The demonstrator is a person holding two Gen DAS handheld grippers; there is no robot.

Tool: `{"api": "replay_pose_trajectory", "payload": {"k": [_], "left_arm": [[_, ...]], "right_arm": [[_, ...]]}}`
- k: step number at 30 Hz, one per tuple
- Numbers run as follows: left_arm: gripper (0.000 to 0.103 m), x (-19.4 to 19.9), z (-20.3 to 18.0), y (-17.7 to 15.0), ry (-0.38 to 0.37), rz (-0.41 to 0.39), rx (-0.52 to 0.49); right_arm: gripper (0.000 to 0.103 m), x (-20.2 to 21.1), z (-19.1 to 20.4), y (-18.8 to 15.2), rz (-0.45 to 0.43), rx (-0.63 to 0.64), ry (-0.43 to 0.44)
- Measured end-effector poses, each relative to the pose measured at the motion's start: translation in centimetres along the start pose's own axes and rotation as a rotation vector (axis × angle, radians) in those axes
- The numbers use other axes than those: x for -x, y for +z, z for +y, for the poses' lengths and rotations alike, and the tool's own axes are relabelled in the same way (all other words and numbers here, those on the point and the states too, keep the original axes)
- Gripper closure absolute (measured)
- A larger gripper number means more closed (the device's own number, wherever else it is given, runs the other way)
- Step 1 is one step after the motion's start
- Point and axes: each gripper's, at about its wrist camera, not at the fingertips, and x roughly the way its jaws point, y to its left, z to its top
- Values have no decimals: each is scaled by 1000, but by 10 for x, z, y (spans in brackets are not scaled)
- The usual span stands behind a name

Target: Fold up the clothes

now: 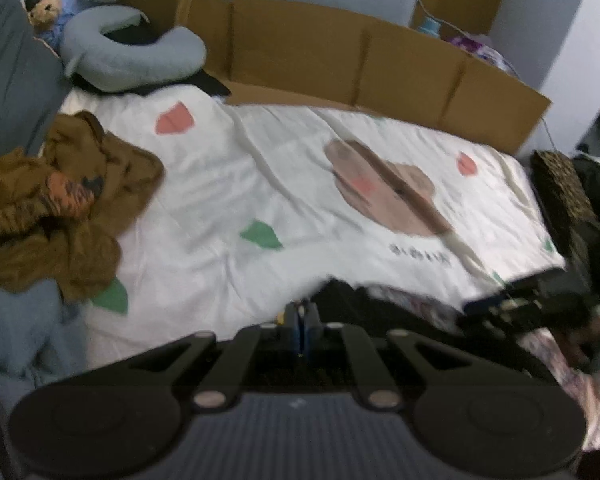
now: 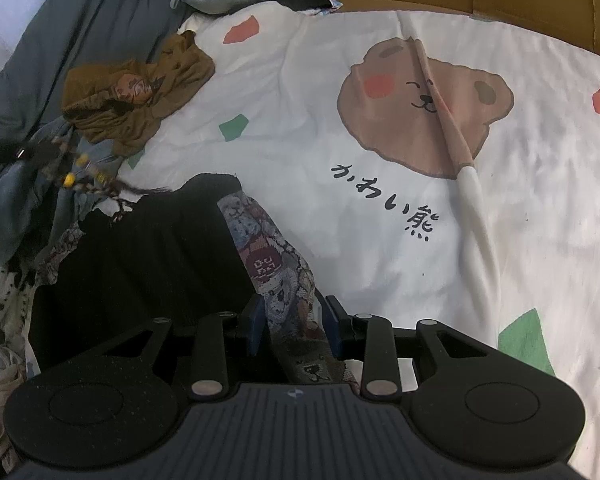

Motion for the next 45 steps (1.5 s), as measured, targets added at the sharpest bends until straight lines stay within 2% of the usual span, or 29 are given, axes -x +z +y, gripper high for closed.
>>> {"api": "replay_pose_trajectory", "payload": {"k": [5,12,18,24,26,28,30,35,37,45], "left_arm": [[101,8,-23,-24,-51,50,-29],[101,-10,-37,-64,-97,123,-19],[99,-36,-35,-94,-94,229,-41],[91,-41,-32,-105,-99,307,-17],[86,-36,-32,-104,-104,313,-21],[75,-31,-32,-102,-104,312,-29],[69,-28,-32,-96,-91,302,-39],[66,-32,-33,-67,-70,265,-74],[57,-36,-32,-55,-68,238,-74],[50,-66,-34,-24,-69,164,-61]], "right_arm": [[68,-1,0,-1,-2,-8,-1],[68,-4,2,-1,7,-6,-5],[68,-4,2,-1,1,-18,-7],[68,-3,0,-3,-1,-20,-7],[68,-2,-2,-2,-7,-27,-7],[68,0,-3,-1,-16,-34,-7],[68,2,-4,1,-28,-38,-4],[68,5,-6,5,-50,-47,-4],[68,6,-7,6,-55,-49,-6],[68,3,-8,5,-44,-42,-13]]}}
